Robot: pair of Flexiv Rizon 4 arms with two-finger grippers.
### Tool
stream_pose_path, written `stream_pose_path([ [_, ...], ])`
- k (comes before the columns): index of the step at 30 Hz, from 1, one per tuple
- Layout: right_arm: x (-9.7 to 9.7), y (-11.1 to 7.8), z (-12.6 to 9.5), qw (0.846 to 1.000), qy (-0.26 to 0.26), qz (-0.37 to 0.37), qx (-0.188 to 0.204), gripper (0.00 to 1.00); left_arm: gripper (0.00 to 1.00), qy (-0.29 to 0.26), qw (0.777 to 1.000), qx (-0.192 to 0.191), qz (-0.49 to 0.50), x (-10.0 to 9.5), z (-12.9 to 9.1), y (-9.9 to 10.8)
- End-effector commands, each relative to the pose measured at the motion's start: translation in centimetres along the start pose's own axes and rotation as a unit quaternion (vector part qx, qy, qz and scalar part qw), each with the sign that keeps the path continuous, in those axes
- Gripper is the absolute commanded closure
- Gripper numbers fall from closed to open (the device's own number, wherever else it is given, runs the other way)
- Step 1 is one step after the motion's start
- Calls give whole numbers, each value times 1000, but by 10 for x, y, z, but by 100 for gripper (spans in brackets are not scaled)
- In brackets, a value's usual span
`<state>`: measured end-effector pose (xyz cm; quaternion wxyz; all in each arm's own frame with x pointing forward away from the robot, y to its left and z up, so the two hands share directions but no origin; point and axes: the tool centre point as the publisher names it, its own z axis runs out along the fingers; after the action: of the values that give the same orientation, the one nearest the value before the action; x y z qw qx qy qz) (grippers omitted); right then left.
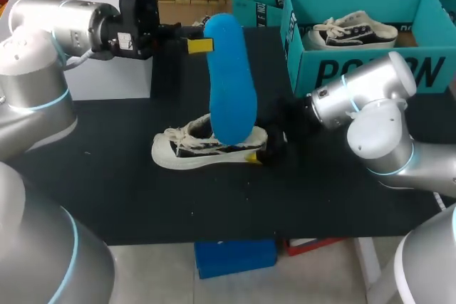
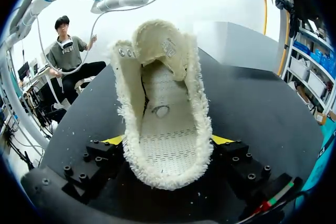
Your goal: Take the shoe out of the shoebox, open the shoe tongue, remove and reinsert the insole, then place the shoe into the shoebox
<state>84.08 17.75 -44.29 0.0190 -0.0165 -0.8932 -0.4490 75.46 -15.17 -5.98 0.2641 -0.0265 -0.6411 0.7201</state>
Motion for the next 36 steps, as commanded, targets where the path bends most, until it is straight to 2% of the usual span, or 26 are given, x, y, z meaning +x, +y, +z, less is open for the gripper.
stream_pose_path([
  [1, 1, -2, 2, 1000, -1, 0, 1, 100, 100, -2, 1000, -9, 1, 3, -2, -7],
  [16, 1, -2, 2, 1000, -1, 0, 1, 100, 100, 8, 1000, -7, 10, 12, -4, -28],
  [30, 1, -2, 2, 1000, -1, 0, 1, 100, 100, 8, 1000, -8, 11, 14, -3, -29],
  [31, 1, -2, 1, 1000, 3, 2, 18, 73, 100, 8, 1000, -8, 11, 14, -3, -29],
  [32, 1, -2, 0, 1000, 6, 3, 30, 0, 100, 8, 1000, -8, 11, 14, -3, -29],
  [36, 1, 3, -8, 998, 11, 3, 68, 0, 100, 8, 1000, -8, 11, 14, -3, -29],
])
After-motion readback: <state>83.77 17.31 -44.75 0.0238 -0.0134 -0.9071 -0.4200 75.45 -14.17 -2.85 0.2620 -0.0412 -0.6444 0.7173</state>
